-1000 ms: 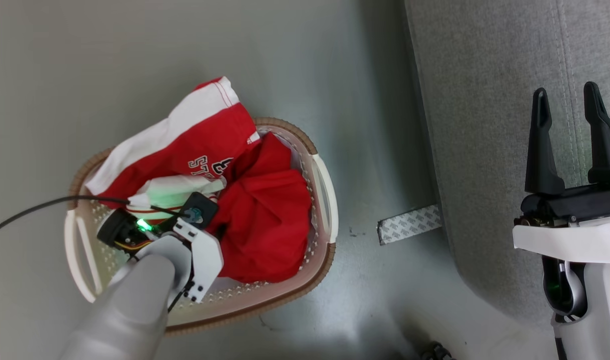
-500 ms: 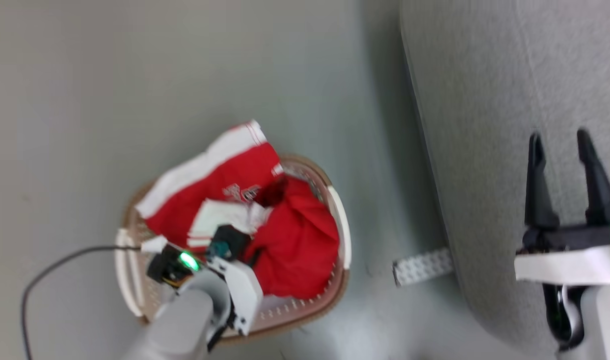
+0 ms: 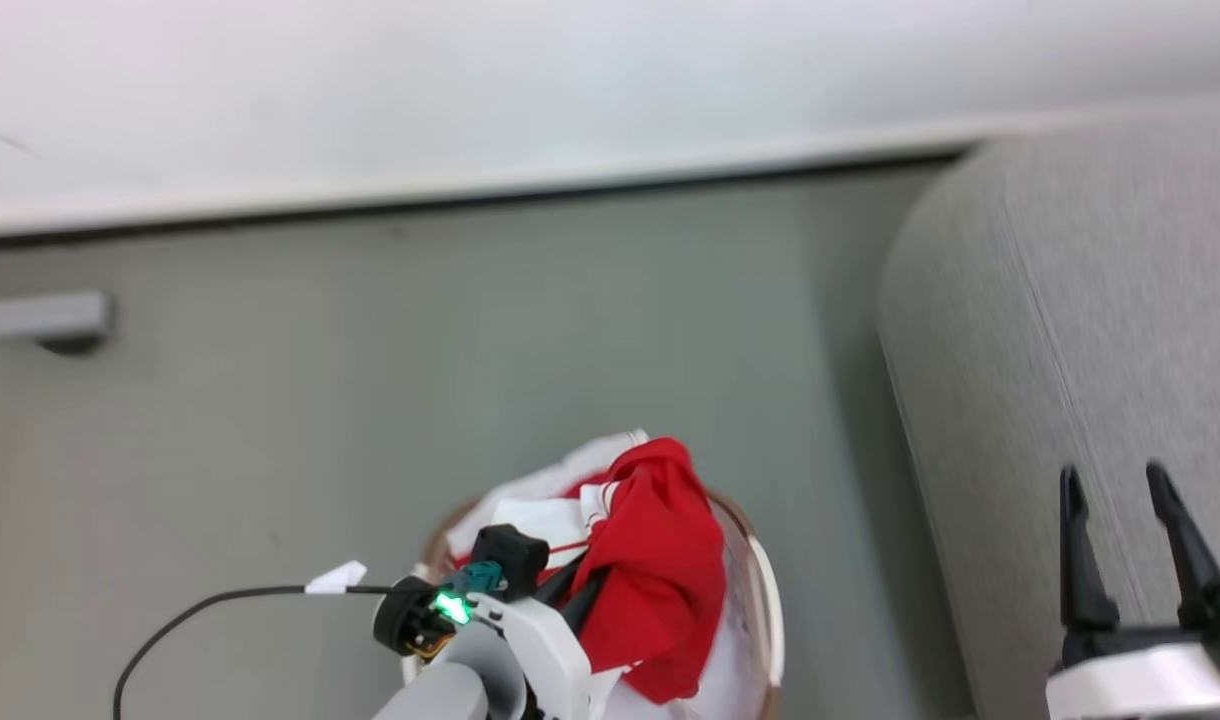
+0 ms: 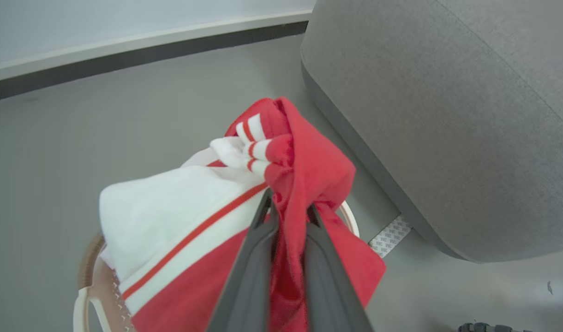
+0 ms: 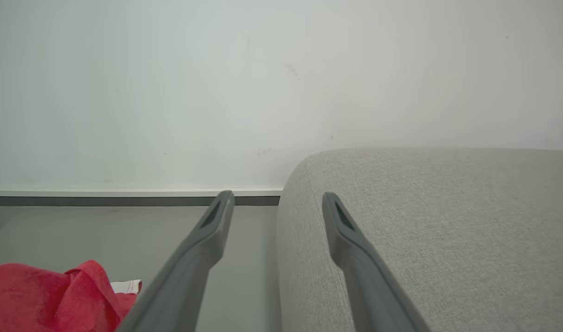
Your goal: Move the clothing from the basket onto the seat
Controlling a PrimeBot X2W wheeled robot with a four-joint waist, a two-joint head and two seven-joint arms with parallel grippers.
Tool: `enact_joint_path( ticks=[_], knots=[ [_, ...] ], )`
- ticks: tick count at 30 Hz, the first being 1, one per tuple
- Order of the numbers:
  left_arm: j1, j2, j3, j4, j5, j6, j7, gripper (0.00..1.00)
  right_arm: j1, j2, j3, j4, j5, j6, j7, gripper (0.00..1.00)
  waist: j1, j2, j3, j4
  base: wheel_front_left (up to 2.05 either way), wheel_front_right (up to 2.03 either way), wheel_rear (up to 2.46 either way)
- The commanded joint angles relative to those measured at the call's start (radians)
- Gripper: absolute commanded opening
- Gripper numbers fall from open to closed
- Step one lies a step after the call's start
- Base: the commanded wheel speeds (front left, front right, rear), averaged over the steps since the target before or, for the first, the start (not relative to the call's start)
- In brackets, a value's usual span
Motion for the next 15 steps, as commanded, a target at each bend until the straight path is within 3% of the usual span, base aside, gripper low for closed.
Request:
enact_joint_path(
  ticks=[1,9,15],
  knots=[
    [0.022,0.016,0.01,-0.036,-0.008,0.015,0.009,0.0,0.034,-0.004,-0.006,0.006,-0.009,-0.002,-0.003,1.0,0.0002,0.0,-0.137,0.096,0.0,0.0,0.0],
    [0.086,0.064,0.049,-0.246,-0.055,0.07,0.083,0.0,0.124,-0.004,-0.015,0.03,-0.028,-0.002,-0.003,1.0,0.0002,0.0,-0.276,0.141,0.0,0.0,0.0],
    [0.11,0.114,0.075,-0.387,-0.069,0.112,0.136,0.0,0.154,-0.004,-0.016,0.03,-0.03,-0.002,-0.003,1.0,0.0002,0.0,-0.314,0.15,0.0,0.0,0.0]
  ],
)
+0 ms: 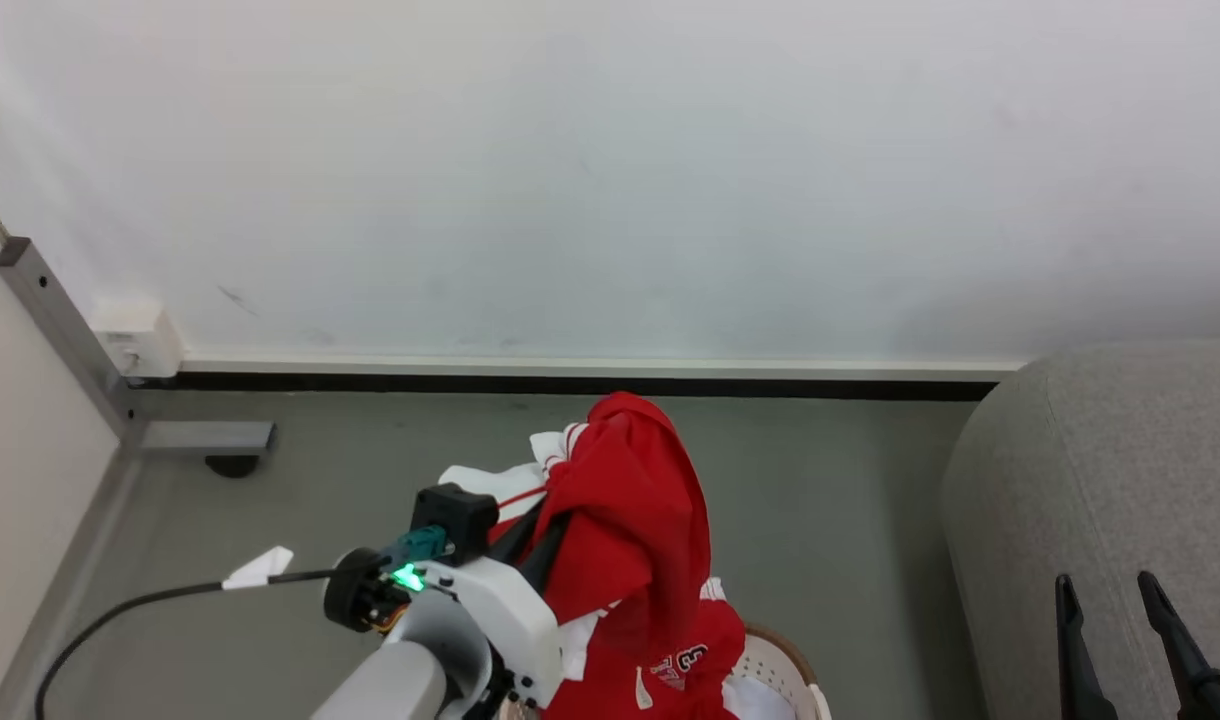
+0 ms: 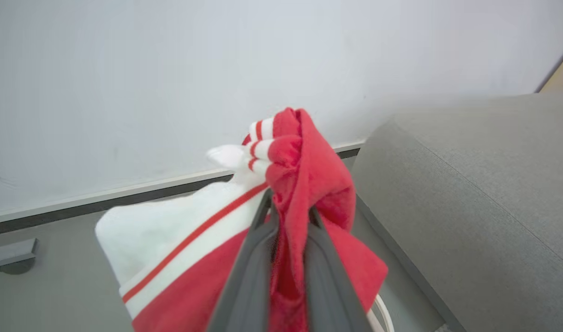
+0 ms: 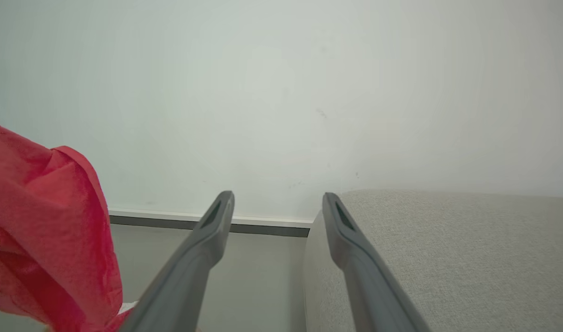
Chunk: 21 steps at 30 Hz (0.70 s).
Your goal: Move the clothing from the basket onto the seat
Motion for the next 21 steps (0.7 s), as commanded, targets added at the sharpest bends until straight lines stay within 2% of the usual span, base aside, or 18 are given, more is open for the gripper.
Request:
enact_joint_path(
  ticks=[1,5,14,21],
  knots=[
    [0.013,0.011,0.006,-0.02,-0.008,0.005,0.005,0.0,0.016,-0.004,-0.004,-0.003,-0.007,-0.002,-0.003,1.0,0.0004,0.0,-0.025,0.018,0.0,0.0,0.0],
    [0.023,0.042,0.02,-0.109,-0.013,0.032,0.04,0.0,0.035,-0.004,-0.001,-0.003,-0.007,-0.002,-0.003,1.0,0.0004,0.0,-0.05,0.019,0.0,0.0,0.0],
    [0.004,0.09,0.041,-0.265,-0.015,0.064,0.1,0.0,0.054,-0.004,0.044,-0.025,-0.029,-0.002,-0.003,1.0,0.0004,0.0,-0.072,0.007,0.0,0.0,0.0],
    [-0.011,0.089,0.028,-0.343,-0.011,0.072,0.135,0.0,0.04,-0.003,0.177,-0.063,-0.101,-0.002,-0.003,1.0,0.0004,0.0,-0.071,-0.003,0.0,0.0,0.0]
  ],
)
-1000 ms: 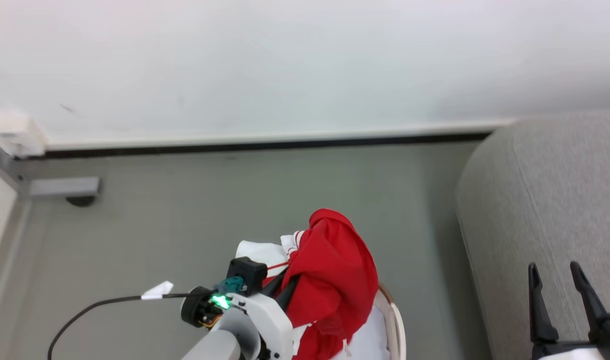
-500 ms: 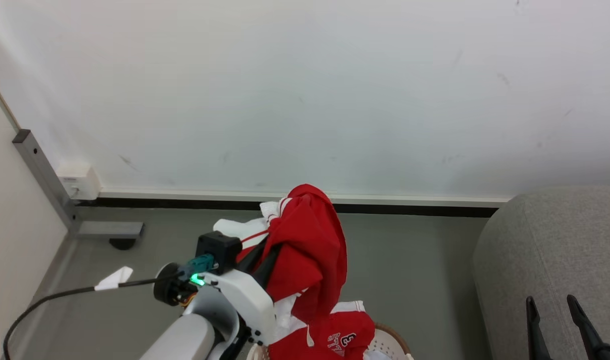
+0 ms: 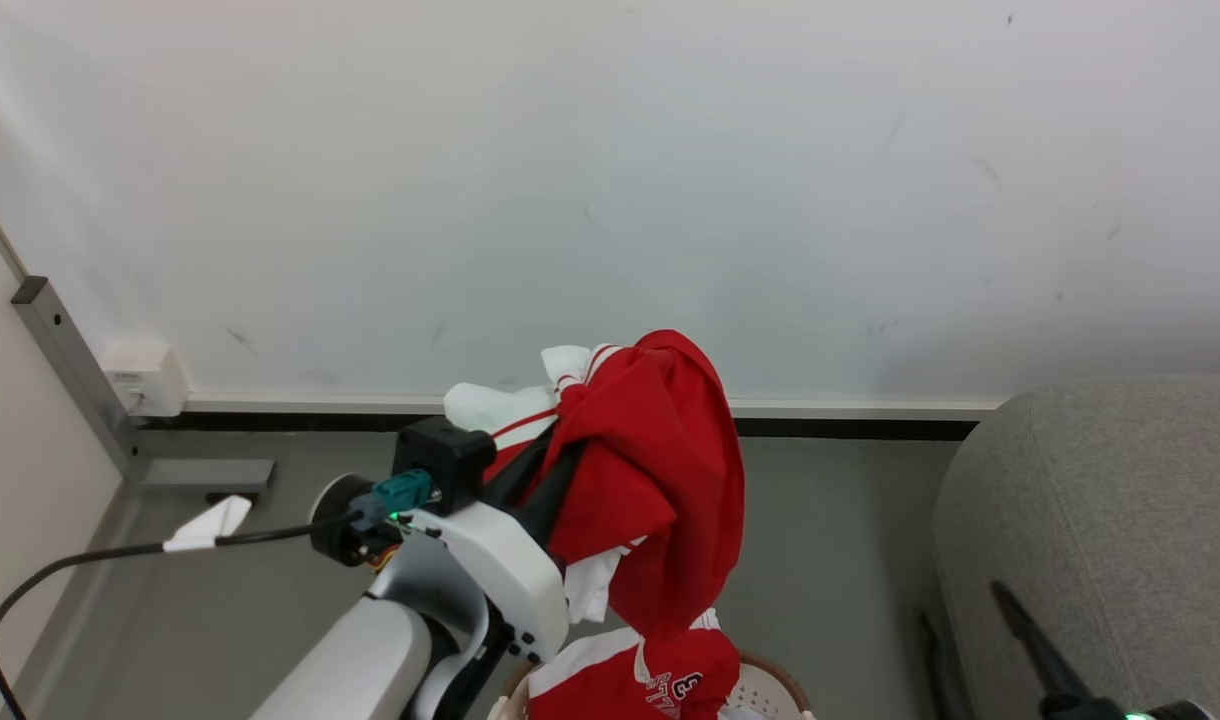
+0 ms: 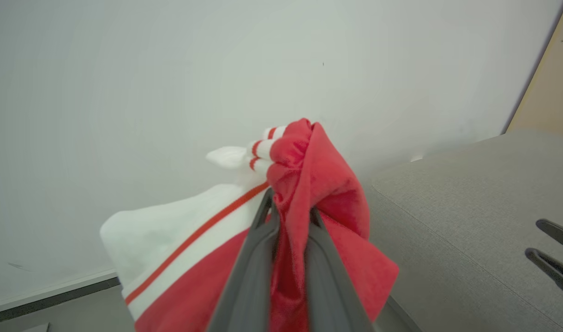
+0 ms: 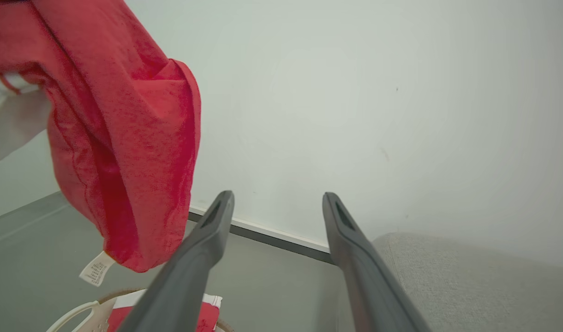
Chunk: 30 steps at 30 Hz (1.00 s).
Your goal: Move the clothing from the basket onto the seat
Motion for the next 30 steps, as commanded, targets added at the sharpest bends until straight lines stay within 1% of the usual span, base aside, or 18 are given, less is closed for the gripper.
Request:
enact_joint_path(
  ticks=[1,7,10,14,18,22,26,27,28,29,30],
  knots=[
    [-0.009,-0.003,-0.002,-0.01,-0.004,0.002,0.004,0.0,-0.007,-0.004,0.028,-0.007,-0.011,-0.002,-0.003,1.0,0.0001,-0.0001,0.001,-0.001,0.0,0.0,0.0],
    [-0.024,-0.017,-0.028,-0.028,0.004,0.0,0.025,0.0,-0.088,-0.047,0.242,0.032,-0.011,-0.002,-0.003,1.0,0.0001,-0.0001,0.005,-0.004,0.0,0.0,0.0],
    [-0.032,-0.028,-0.04,-0.028,0.008,-0.003,0.028,0.0,-0.145,-0.055,0.325,0.072,-0.004,-0.002,-0.003,1.0,0.0001,-0.0001,0.006,-0.005,0.0,0.0,0.0],
    [-0.043,-0.044,-0.062,-0.025,0.011,-0.01,0.032,0.0,-0.229,-0.046,0.414,0.149,0.002,-0.002,-0.003,1.0,0.0001,-0.0001,0.006,-0.004,0.0,0.0,0.0],
    [-0.05,-0.061,-0.083,-0.024,0.013,-0.014,0.04,0.0,-0.308,-0.029,0.461,0.22,-0.009,-0.002,-0.003,1.0,0.0001,-0.0001,0.003,0.004,0.0,0.0,0.0],
    [-0.051,-0.075,-0.104,-0.028,0.008,-0.024,0.049,0.0,-0.369,-0.016,0.475,0.282,-0.044,-0.002,-0.003,1.0,0.0001,-0.0001,0.001,0.015,0.0,0.0,0.0],
    [-0.049,-0.083,-0.12,-0.033,0.0,-0.027,0.059,0.0,-0.411,-0.005,0.464,0.347,-0.076,-0.002,-0.003,1.0,0.0001,-0.0001,-0.004,0.026,0.0,0.0,0.0],
    [-0.048,-0.084,-0.123,-0.034,-0.002,-0.027,0.062,0.0,-0.413,-0.005,0.46,0.368,-0.074,-0.002,-0.003,0.91,0.0001,-0.0001,-0.005,0.028,0.0,0.0,0.0],
    [-0.046,-0.085,-0.125,-0.035,-0.004,-0.027,0.062,0.0,-0.418,-0.004,0.457,0.384,-0.074,-0.002,-0.003,0.48,0.0001,-0.0001,-0.007,0.03,0.0,0.0,0.0],
    [-0.045,-0.086,-0.126,-0.037,-0.007,-0.028,0.063,0.0,-0.423,-0.003,0.451,0.399,-0.068,-0.002,-0.003,0.17,0.0001,-0.0001,-0.008,0.032,0.0,0.0,0.0],
    [-0.043,-0.088,-0.129,-0.038,-0.009,-0.029,0.066,0.0,-0.425,-0.003,0.452,0.402,-0.052,-0.002,-0.003,0.0,0.0001,-0.0001,-0.009,0.035,0.0,0.0,0.0]
  ],
)
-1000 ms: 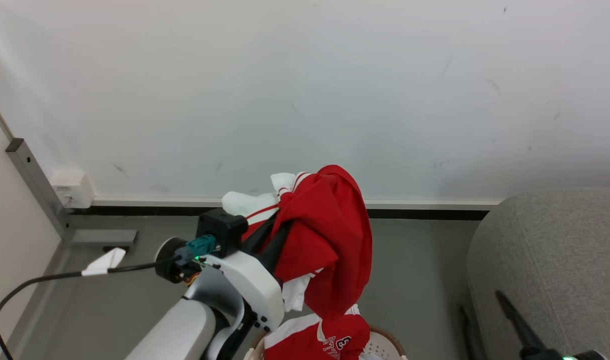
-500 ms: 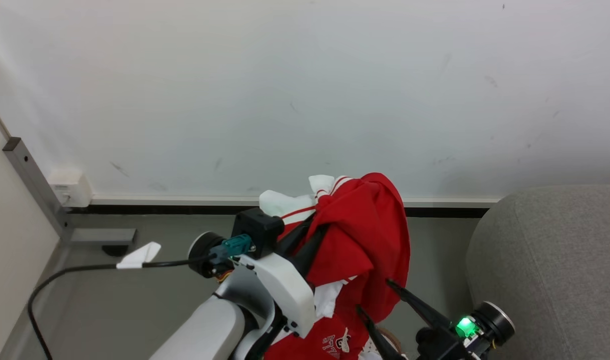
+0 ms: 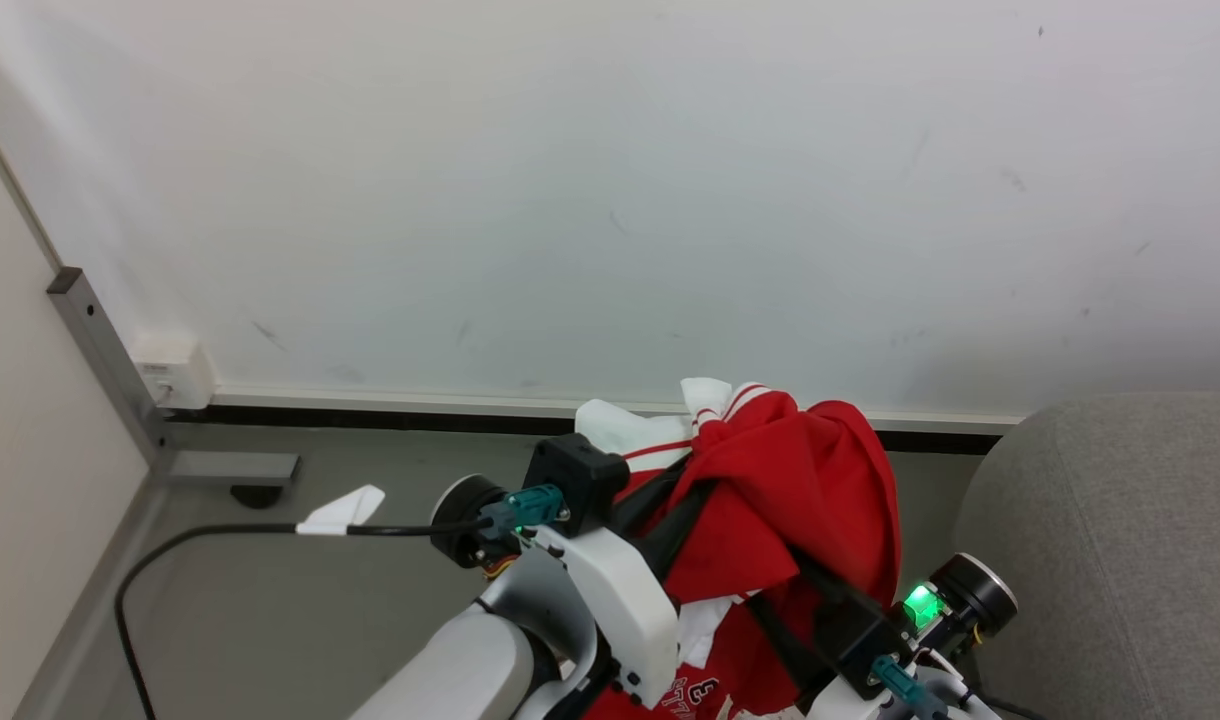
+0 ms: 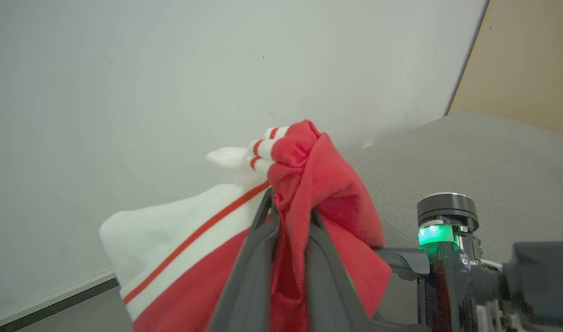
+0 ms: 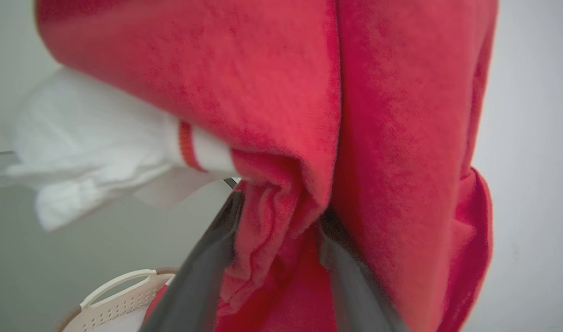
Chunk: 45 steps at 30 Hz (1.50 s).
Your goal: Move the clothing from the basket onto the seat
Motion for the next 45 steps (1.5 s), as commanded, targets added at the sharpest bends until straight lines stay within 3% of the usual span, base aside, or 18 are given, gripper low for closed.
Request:
enact_joint_path(
  ticks=[1,9,10,11,12,36,45],
  knots=[
    [0.002,-0.001,0.0,-0.006,-0.011,-0.002,0.002,0.0,-0.012,0.001,0.004,-0.002,0.03,-0.002,-0.003,0.0,-0.0001,-0.0001,-0.002,0.004,0.0,0.0,0.0],
    [0.026,0.015,0.009,-0.003,-0.018,0.02,-0.007,0.0,0.008,0.0,-0.015,-0.028,0.075,-0.002,-0.003,0.0,-0.0001,-0.0001,0.003,-0.001,0.0,0.0,0.0],
    [0.028,0.016,0.009,-0.002,-0.017,0.022,-0.011,0.14,0.009,0.0,-0.021,-0.029,0.076,-0.002,-0.003,0.0,-0.0001,-0.0001,0.004,-0.002,0.0,0.0,0.0],
    [0.03,0.017,0.009,0.0,-0.015,0.023,-0.014,0.42,0.009,0.0,-0.029,-0.031,0.077,-0.002,-0.003,0.0,-0.0001,-0.0001,0.006,-0.004,0.0,0.0,0.0],
    [0.033,0.019,0.008,0.002,-0.012,0.025,-0.017,1.0,0.01,0.0,-0.038,-0.034,0.078,-0.002,-0.003,0.0,-0.0001,-0.0001,0.008,-0.006,0.0,0.0,0.0],
    [0.055,0.028,-0.009,0.021,-0.024,0.04,-0.04,1.0,0.013,0.0,-0.217,-0.114,0.021,-0.002,-0.003,0.0,-0.0001,-0.0001,0.022,-0.056,0.0,0.0,0.0],
    [0.063,0.047,-0.008,0.012,-0.027,0.042,-0.044,1.0,0.005,-0.001,-0.262,-0.16,0.014,-0.002,-0.003,0.0,-0.0001,-0.0001,0.038,-0.148,0.0,0.0,0.0]
  ],
)
